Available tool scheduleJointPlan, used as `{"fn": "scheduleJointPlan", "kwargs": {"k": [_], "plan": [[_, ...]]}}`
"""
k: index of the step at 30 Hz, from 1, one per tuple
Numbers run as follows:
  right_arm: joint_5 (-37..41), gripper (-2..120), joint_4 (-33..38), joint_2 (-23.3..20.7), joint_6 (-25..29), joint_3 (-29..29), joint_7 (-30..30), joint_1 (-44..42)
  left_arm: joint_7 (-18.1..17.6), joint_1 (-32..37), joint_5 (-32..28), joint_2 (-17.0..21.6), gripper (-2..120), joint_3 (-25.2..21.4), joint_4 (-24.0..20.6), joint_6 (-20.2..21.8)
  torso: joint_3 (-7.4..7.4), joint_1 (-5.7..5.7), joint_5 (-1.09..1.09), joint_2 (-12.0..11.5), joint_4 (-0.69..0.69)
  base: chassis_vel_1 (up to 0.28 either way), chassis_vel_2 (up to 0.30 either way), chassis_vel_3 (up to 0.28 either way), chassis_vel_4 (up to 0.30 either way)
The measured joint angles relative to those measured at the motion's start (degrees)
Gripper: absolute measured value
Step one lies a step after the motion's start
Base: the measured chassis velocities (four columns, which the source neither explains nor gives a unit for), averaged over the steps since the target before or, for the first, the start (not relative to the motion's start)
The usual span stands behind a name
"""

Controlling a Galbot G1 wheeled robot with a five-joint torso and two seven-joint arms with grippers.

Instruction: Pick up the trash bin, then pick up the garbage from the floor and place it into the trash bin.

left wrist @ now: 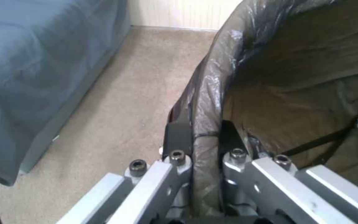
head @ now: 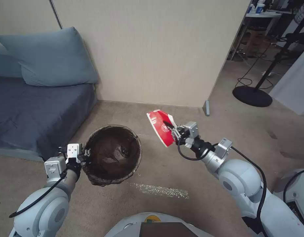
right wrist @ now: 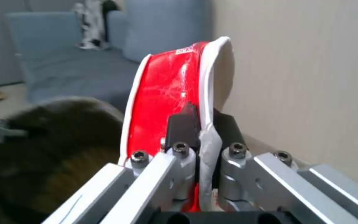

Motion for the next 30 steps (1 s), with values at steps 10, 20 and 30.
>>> {"fn": "scheduleJointPlan", "kwargs": {"k": [10,20,30], "plan": [[2.5,0,0.1,0.4,-4.0,-17.8,3.4,13.6,0.4,-0.1,0.1,0.7,2,0.1,0.0,0.0,0.0,0.0,-0.01,0.0,0.0,0.0,0.0,0.0,0.0],[1.8,0,-4.4,3.9,-4.8,-27.4,4.7,19.1,0.4,-0.4,0.0,0.6,2,0.1,0.0,0.0,0.0,0.0,-0.01,0.0,0.0,0.0,0.0,0.0,0.0],[-1.3,0,-9.7,7.8,-4.9,-34.2,6.0,21.8,0.4,-0.7,-0.3,0.7,2,0.0,0.0,0.0,0.0,0.0,-0.01,0.0,0.0,0.0,0.0,0.0,0.0]]}}
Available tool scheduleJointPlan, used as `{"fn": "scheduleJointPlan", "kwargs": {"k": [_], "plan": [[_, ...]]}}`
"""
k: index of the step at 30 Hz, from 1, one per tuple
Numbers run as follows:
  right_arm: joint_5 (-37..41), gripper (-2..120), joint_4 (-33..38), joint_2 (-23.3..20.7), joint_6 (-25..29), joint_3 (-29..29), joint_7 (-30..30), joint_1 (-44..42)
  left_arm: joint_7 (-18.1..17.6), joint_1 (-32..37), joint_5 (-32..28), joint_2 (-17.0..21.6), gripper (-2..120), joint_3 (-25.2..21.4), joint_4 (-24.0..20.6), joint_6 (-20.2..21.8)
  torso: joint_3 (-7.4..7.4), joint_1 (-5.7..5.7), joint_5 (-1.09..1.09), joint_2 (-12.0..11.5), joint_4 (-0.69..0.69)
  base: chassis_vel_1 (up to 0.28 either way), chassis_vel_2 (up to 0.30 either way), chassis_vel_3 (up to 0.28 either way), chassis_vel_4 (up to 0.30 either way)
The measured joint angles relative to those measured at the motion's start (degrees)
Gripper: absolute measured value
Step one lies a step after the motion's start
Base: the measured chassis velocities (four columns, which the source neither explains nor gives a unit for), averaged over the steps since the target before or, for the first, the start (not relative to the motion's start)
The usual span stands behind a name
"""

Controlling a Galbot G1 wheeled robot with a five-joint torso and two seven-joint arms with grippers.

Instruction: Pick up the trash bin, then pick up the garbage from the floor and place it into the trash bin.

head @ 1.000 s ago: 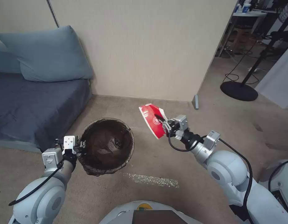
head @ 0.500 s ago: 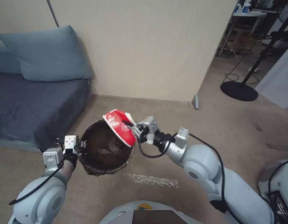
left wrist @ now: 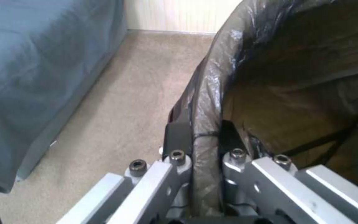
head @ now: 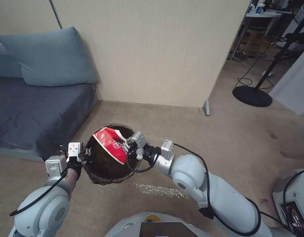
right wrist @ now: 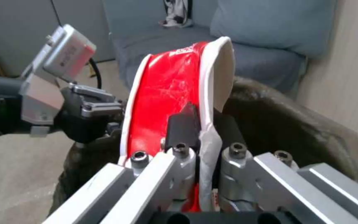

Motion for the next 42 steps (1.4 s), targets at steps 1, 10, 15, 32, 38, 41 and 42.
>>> {"fn": "scheduleJointPlan", "kwargs": {"k": [1,10,15,32,38,41,42], "plan": [[-0.4,5,-0.7,0.7,-0.2,-0.4,0.3,0.4,0.0,0.0,0.0,0.0,2,-0.1,0.0,0.0,0.0,0.0,0.0,0.0,0.0,0.0,0.0,0.0,0.0],[-0.7,33,-3.0,3.0,-0.5,-2.5,2.2,2.2,0.0,0.2,-0.3,-0.2,2,-0.1,0.0,0.0,0.0,0.0,0.0,0.0,0.0,0.0,0.0,0.0,0.0],[-0.7,54,-4.0,4.4,-0.5,-3.4,3.6,3.9,0.0,0.4,-0.8,-0.1,2,-0.5,0.0,0.0,0.0,0.0,0.01,0.0,0.0,0.0,0.0,0.0,0.0],[8.0,100,4.0,-2.1,0.8,9.5,7.2,1.5,0.0,-0.6,-0.9,-0.2,2,-0.7,0.0,0.0,0.0,0.0,0.03,0.0,-0.02,0.0,0.0,0.0,0.0],[10.5,100,6.4,-5.5,1.9,15.8,7.1,-1.6,-0.1,-1.2,-1.0,-0.2,2,-0.7,0.0,0.0,0.0,0.0,0.01,0.0,-0.01,0.0,0.0,0.0,0.0],[11.2,100,8.4,-8.5,3.2,26.6,6.6,-8.0,-0.1,-1.5,-1.0,-0.2,2,-0.7,0.0,0.0,0.0,0.0,0.02,0.0,-0.01,0.0,0.0,0.0,0.0],[10.6,100,8.8,-9.0,4.0,30.1,6.6,-10.9,-0.1,-1.6,-1.0,-0.2,2,-0.8,0.0,0.0,-0.01,0.0,0.04,0.0,-0.01,0.0,0.0,0.0,0.0]]}}
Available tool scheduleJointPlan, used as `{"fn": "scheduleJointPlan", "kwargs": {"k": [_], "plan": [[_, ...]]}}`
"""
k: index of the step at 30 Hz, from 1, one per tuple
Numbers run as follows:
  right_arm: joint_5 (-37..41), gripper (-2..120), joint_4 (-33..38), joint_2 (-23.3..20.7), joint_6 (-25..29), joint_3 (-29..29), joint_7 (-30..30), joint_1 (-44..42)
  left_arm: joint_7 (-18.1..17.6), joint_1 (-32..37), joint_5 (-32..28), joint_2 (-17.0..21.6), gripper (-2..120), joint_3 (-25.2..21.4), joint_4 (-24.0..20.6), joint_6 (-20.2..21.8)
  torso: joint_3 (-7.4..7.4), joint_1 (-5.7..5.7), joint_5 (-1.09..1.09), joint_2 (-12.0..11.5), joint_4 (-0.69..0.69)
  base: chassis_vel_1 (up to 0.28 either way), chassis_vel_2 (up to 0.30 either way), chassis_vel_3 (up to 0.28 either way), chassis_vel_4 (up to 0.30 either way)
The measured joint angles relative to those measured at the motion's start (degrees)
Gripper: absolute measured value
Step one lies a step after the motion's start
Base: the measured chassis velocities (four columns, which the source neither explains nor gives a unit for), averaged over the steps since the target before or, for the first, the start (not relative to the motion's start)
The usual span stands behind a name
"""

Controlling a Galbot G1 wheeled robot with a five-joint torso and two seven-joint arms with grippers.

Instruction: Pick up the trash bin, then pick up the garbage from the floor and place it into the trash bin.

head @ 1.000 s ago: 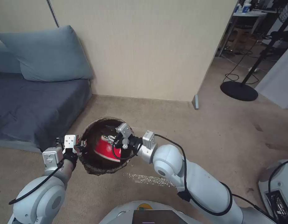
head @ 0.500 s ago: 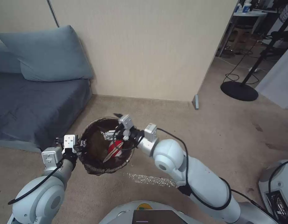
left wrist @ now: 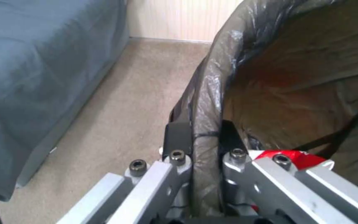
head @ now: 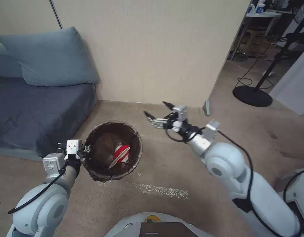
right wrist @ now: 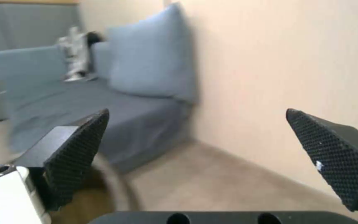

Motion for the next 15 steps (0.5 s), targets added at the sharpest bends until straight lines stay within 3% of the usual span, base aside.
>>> {"fn": "scheduleJointPlan", "kwargs": {"k": [6,12,15], "plan": [[-3.8,100,1.2,0.3,4.2,5.3,2.4,-8.3,0.0,-0.7,0.3,-0.2,2,-0.3,0.0,0.0,0.0,0.0,-0.01,0.0,0.0,0.0,0.0,0.0,0.0],[-11.9,100,1.2,4.8,9.7,8.5,4.7,-15.8,0.1,-1.5,1.6,-0.4,2,-0.6,0.0,0.0,0.0,0.0,-0.02,0.0,0.03,0.0,0.0,0.0,0.0],[-21.2,100,1.3,13.2,13.9,12.3,1.6,-24.2,1.2,-1.5,4.1,-0.8,2,-0.9,0.0,-0.5,0.0,0.0,-0.02,0.0,0.01,0.0,0.0,0.0,0.0]]}}
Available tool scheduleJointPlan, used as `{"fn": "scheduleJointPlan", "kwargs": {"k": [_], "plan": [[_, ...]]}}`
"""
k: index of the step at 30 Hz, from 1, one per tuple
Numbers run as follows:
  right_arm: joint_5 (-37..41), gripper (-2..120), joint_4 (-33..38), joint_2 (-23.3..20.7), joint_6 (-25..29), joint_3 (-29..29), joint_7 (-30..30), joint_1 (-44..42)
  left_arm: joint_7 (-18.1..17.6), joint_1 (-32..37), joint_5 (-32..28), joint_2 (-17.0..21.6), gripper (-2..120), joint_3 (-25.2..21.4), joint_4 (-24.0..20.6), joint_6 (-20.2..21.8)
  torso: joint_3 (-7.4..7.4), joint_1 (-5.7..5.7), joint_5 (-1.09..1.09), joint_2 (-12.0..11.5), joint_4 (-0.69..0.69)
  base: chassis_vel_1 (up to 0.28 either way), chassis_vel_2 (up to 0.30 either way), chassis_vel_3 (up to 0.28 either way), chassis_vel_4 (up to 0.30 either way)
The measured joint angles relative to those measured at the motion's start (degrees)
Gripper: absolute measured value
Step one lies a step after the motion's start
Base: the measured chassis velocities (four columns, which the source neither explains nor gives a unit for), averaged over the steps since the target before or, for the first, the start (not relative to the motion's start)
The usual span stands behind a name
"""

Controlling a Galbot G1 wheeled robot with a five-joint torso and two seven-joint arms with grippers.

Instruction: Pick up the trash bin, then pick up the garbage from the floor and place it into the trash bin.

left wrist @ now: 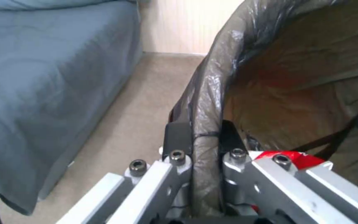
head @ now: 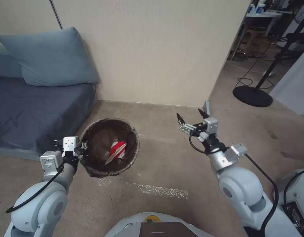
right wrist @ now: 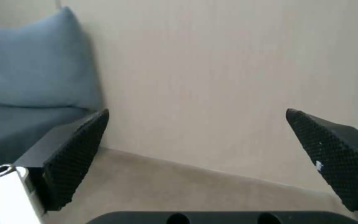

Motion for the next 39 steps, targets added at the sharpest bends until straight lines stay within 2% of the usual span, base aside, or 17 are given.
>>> {"fn": "scheduleJointPlan", "kwargs": {"k": [1,4,6,10,14,20,39], "plan": [[0.0,100,0.0,0.0,0.0,0.0,0.0,0.0,0.0,0.0,0.0,0.0,2,0.0,0.0,0.0,0.0,0.0,0.0,0.0,0.0,0.0,0.0,0.0,0.0],[-8.8,100,0.3,7.2,4.0,1.5,-1.4,-6.8,1.2,-0.1,2.1,-0.4,2,0.0,0.0,-0.8,0.0,0.0,-0.02,0.0,-0.01,0.0,0.0,0.0,0.0],[-10.1,100,0.4,8.2,4.6,1.5,-1.4,-7.7,1.6,-0.1,2.7,-0.5,2,0.0,0.0,-1.0,0.0,0.0,-0.01,0.0,-0.01,0.0,0.0,0.0,0.0],[-17.1,100,0.6,14.2,9.5,2.0,-1.8,-13.0,3.8,-0.1,6.4,-0.9,2,0.1,0.0,-2.5,0.0,0.0,-0.02,0.0,0.01,0.0,0.0,0.0,0.0],[-19.4,100,1.0,16.6,11.8,3.3,-2.6,-15.3,5.3,-0.4,8.0,-1.2,2,0.2,0.0,-2.9,0.0,0.0,-0.02,0.0,-0.01,0.0,0.0,0.0,0.0],[-19.4,100,2.2,17.3,12.1,4.7,-2.6,-16.6,7.0,-0.5,8.9,-1.2,2,0.4,0.2,-3.1,0.0,0.0,-0.01,0.0,0.0,0.0,0.0,0.0,0.0],[-17.0,100,3.0,17.1,9.6,4.1,-1.3,-16.6,7.7,-1.0,8.4,-1.3,2,0.3,0.3,-3.4,0.0,0.0,-0.01,0.0,0.0,0.019,0.018,0.018,0.018]]}}
